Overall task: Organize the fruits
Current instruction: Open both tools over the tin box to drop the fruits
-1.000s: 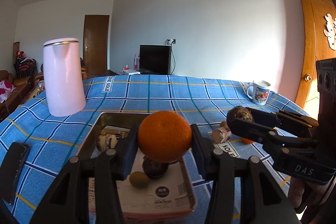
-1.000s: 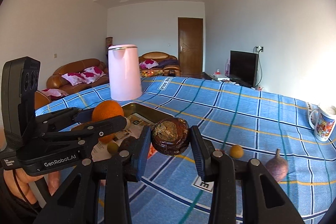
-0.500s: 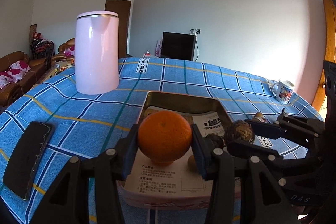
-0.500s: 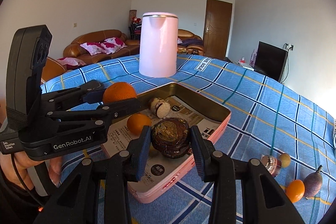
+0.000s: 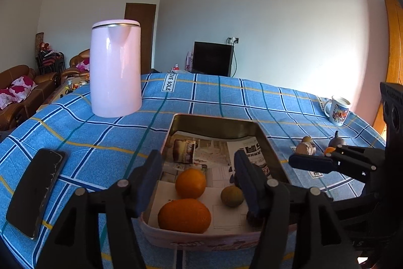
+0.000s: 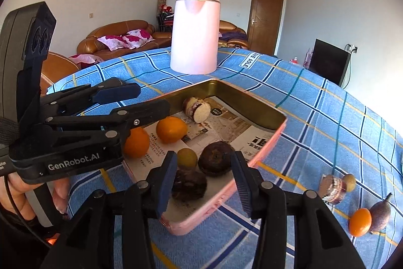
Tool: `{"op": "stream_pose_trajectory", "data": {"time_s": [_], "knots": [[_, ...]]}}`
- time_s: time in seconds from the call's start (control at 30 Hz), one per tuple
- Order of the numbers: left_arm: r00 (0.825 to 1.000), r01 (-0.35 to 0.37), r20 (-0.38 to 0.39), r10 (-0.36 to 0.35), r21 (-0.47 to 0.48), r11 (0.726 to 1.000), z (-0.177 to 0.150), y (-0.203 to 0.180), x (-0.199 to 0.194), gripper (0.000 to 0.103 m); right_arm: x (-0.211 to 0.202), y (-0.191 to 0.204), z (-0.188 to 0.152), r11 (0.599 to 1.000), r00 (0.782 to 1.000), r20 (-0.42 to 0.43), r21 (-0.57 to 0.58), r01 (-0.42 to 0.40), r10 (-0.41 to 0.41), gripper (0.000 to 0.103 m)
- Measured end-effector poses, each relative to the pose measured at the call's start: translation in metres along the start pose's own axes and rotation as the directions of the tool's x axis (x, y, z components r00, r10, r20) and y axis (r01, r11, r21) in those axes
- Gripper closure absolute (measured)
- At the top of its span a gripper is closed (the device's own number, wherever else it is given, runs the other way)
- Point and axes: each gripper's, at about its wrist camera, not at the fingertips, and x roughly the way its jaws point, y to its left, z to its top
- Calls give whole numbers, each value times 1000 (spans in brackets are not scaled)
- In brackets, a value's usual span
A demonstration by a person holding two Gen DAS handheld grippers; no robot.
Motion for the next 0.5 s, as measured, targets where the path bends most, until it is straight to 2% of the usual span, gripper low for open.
{"op": "stream_pose_trajectory", "data": {"time_s": [0.1,0.17,0.27,0.33,0.5], "knots": [[999,31,10,-32,28,999,7,-17,-3,41,-23,-22,-7,999,999,33,30,42,-43,56],[998,59,11,-59,55,997,11,-33,-3,40,-36,-43,-15,994,994,34,46,103,-105,56],[995,98,10,-100,94,991,16,-60,-1,31,-49,-82,-30,973,976,7,81,216,-217,56],[991,136,-3,-137,124,983,19,-80,3,31,-56,-107,-41,949,956,-21,120,292,-292,56],[975,221,-65,-213,175,959,24,-123,23,31,-62,-148,-55,919,935,-77,172,354,-346,56]]}}
